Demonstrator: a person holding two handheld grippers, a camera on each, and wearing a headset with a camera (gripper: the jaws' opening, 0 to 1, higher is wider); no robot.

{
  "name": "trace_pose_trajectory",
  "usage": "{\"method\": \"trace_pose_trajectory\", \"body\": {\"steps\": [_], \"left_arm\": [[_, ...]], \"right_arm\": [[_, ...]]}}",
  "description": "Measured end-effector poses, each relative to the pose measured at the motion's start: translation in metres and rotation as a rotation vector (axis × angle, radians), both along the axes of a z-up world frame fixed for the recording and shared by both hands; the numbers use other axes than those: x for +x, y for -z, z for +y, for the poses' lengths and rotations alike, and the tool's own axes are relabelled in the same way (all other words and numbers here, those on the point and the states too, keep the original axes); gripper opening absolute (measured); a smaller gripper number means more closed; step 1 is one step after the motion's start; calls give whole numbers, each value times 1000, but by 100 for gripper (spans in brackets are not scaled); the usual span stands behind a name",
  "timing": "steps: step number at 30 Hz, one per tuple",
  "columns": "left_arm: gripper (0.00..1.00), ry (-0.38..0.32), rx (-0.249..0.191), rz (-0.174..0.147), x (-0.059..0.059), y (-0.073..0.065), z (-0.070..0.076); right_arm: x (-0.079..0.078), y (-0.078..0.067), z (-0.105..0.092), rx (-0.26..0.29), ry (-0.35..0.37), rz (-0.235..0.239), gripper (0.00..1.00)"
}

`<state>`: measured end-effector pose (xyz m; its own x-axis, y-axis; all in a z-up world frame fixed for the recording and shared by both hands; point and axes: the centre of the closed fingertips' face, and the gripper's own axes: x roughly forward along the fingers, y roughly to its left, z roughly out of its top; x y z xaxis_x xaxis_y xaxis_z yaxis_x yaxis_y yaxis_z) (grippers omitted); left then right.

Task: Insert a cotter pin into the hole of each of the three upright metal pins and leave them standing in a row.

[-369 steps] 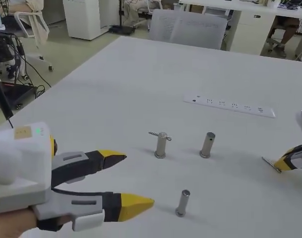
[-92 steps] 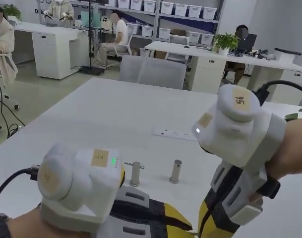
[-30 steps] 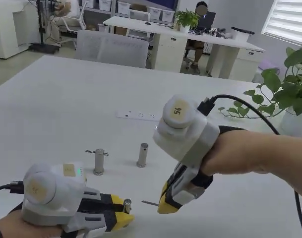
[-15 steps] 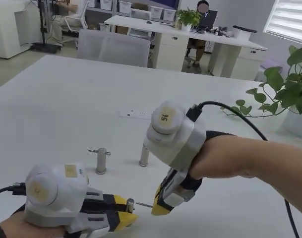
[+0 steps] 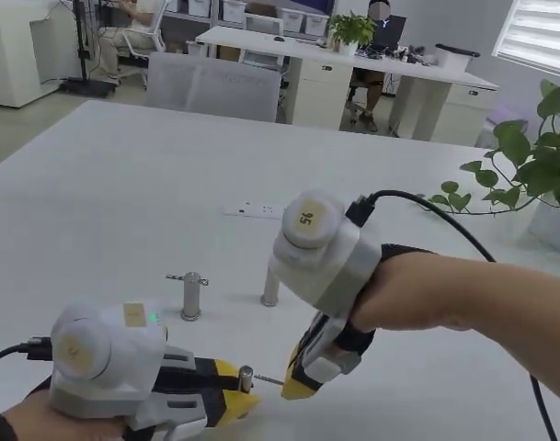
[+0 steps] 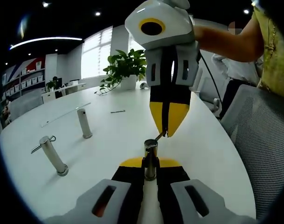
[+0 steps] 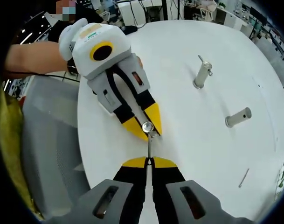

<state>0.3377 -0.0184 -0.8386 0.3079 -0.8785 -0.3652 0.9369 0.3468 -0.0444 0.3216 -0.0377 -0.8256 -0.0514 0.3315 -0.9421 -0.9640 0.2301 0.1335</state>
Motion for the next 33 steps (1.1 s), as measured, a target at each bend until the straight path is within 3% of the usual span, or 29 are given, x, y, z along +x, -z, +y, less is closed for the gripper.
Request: {"method": "trace_pose_trajectory", "body": {"steps": [33], "left_arm": [[7, -1, -10, -1, 0, 0, 0]], "right_arm": [[2, 0, 20, -2, -41, -6, 4]]}}
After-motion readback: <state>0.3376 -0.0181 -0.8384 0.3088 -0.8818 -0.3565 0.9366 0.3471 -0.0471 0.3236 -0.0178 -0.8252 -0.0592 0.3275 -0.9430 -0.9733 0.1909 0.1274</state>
